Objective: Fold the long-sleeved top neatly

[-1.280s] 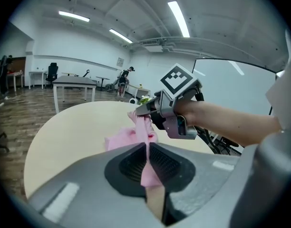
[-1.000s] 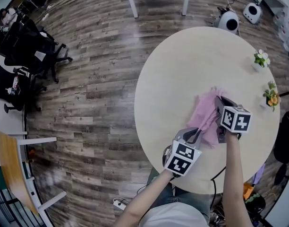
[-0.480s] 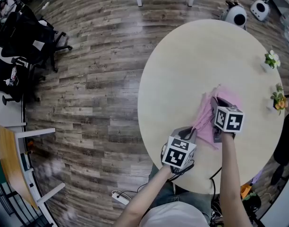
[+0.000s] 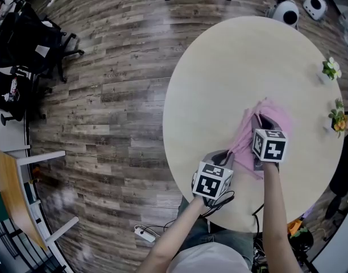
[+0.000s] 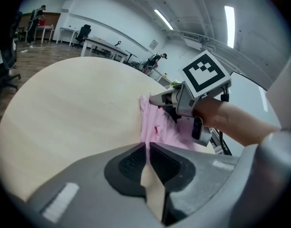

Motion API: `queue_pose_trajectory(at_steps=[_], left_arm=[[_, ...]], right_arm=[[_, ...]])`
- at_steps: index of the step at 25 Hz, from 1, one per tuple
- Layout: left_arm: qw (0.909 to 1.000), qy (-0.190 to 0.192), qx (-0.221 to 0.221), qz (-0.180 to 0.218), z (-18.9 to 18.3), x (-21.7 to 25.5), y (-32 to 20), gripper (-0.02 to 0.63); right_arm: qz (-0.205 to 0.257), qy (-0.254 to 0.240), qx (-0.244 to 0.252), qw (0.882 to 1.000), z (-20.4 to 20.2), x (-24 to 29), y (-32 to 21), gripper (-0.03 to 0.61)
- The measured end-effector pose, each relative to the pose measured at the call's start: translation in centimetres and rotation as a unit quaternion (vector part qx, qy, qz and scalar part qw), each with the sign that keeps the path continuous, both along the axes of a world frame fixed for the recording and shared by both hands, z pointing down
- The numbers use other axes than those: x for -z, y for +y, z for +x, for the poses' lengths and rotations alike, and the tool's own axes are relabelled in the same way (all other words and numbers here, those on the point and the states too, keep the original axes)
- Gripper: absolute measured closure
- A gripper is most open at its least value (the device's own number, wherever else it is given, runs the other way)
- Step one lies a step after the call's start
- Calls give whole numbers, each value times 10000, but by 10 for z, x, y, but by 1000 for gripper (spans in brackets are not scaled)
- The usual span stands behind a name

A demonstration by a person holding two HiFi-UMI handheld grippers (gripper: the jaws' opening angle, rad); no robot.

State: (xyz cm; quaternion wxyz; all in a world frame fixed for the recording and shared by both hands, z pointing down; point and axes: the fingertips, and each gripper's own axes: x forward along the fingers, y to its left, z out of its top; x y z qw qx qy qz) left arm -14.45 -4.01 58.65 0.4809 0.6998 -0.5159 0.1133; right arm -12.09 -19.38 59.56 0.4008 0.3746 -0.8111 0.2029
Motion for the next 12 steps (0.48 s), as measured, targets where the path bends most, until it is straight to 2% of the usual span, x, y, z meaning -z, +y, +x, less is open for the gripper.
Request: queue_pose_trajectory(at_steps=[8,10,12], left_arm=[[9999,-157,-44,26,1,6,3,577],[9997,-240,-46,-2,-1,9,5,566],[9995,-325,-7,7,-6,14,5,547]], right_arm=[[-187,-344,29,9992,-1,4,4,485],[-337,-560,83,9978,-4,9,8,454],[-426,-846,194,9953,-11,18,11,382]])
